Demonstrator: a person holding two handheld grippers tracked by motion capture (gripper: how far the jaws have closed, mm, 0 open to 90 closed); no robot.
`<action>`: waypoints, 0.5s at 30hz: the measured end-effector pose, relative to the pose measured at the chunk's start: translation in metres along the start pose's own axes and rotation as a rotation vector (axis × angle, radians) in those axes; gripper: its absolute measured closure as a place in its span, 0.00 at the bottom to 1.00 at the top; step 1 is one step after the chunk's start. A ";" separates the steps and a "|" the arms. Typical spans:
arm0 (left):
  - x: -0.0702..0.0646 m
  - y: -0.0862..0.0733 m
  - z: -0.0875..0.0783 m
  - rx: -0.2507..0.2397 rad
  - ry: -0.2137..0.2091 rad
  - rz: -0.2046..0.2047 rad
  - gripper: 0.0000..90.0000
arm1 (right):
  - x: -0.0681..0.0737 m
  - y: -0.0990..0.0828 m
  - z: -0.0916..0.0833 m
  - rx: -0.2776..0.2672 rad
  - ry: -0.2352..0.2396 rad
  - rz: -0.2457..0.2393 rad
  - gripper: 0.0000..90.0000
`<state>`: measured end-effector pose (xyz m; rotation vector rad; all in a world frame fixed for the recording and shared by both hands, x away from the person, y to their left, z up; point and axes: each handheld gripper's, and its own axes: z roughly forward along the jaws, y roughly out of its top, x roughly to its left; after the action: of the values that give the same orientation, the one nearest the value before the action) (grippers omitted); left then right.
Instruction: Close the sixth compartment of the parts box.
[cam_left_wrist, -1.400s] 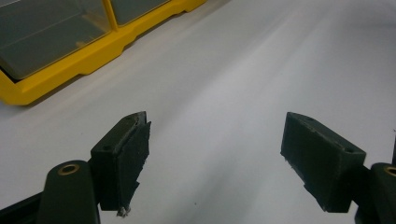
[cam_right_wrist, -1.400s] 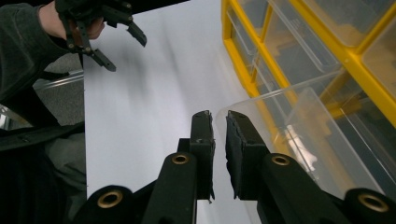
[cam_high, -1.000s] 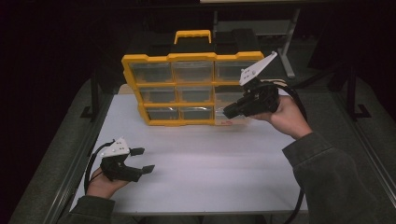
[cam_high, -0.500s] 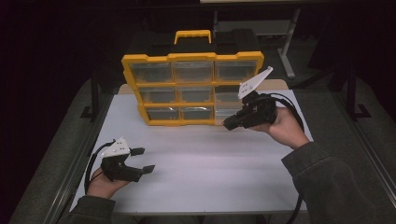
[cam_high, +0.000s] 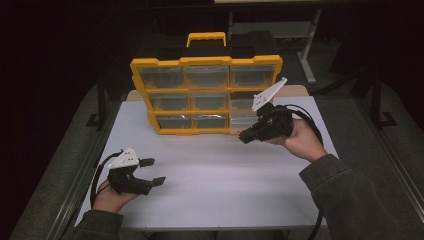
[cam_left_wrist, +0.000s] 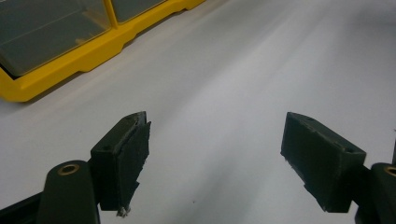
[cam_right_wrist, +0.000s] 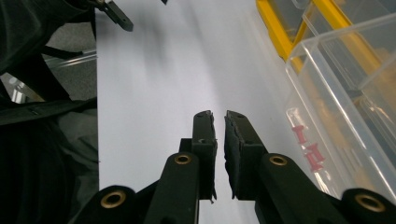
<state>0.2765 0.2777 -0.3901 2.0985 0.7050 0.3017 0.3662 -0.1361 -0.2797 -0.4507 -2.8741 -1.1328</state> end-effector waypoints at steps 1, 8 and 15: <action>0.000 0.000 0.000 -0.002 0.002 0.002 0.26 | -0.001 0.000 0.000 0.002 -0.006 0.003 0.90; 0.001 0.000 0.000 -0.002 0.002 0.001 0.26 | -0.006 -0.002 -0.001 -0.002 -0.022 0.007 0.92; 0.001 0.000 0.000 -0.005 0.002 -0.005 0.26 | -0.010 -0.003 -0.001 0.001 -0.028 0.028 0.92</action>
<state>0.2773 0.2784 -0.3896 2.0916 0.7093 0.3026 0.3754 -0.1412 -0.2826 -0.5093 -2.8826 -1.1297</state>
